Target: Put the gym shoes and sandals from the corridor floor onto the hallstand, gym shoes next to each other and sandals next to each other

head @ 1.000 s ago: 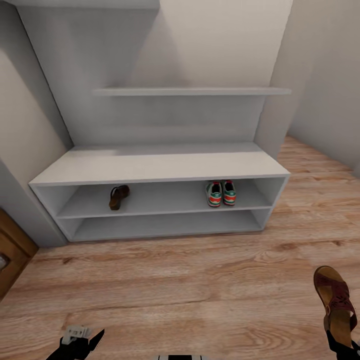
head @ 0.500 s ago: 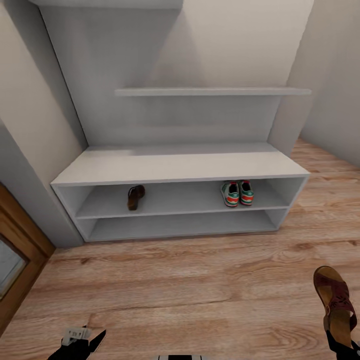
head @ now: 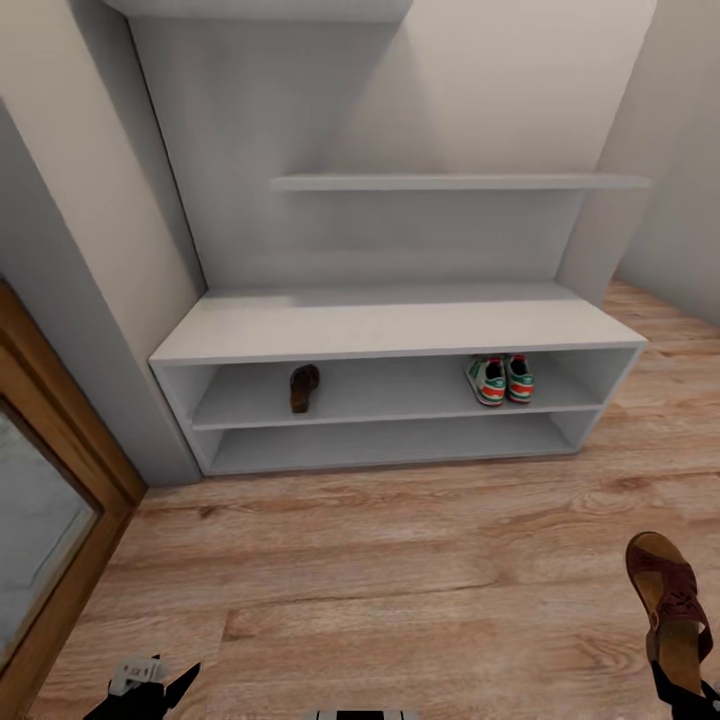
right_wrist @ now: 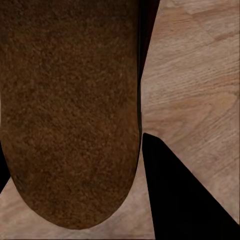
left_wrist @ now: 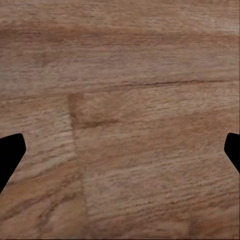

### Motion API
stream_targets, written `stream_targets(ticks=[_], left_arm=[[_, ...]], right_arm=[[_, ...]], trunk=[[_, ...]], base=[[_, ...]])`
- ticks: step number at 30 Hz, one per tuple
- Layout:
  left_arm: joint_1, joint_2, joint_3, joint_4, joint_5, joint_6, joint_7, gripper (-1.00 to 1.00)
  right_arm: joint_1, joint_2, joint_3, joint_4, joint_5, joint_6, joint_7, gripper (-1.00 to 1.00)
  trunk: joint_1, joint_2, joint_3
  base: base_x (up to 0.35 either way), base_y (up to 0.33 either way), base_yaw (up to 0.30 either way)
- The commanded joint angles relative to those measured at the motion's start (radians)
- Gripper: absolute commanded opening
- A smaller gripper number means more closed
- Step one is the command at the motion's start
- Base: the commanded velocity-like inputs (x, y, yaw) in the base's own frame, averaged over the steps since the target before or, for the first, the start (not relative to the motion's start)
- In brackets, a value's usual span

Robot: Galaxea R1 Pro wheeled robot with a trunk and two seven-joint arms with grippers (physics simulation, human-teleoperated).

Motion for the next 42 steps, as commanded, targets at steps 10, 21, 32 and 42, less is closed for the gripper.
stream_targets(ticks=[10,21,32,42], left_arm=[[-0.001,-0.006,0.004,-0.003,-0.006,-0.006,-0.006,1.0],[0.0,-0.012,-0.003,0.004,-0.01,-0.021,-0.008,1.0],[0.023,-0.005,0.004,0.001,-0.007,-0.062,-0.098,1.0],[0.038,-0.004,0.0,-0.006,-0.012,-0.091,-0.178,1.0]], right_arm=[[-0.002,0.046,0.008,0.03,0.053,-0.001,0.006,-1.0],[-0.033,0.238,0.183,0.049,0.264,0.094,-0.146,-1.0],[-0.296,0.441,0.42,0.05,0.332,0.498,-0.43,-1.0],[-0.602,0.441,0.449,0.166,0.308,0.652,-0.458,-1.0]], trunk=[[-0.001,0.0,-0.001],[-0.001,0.0,-0.001],[-0.001,0.0,-0.001],[-0.001,0.0,-0.001]], base=[[-0.11,0.206,0.0],[-0.009,0.02,0.0],[0.0,0.001,0.0],[0.0,0.0,0.0]])
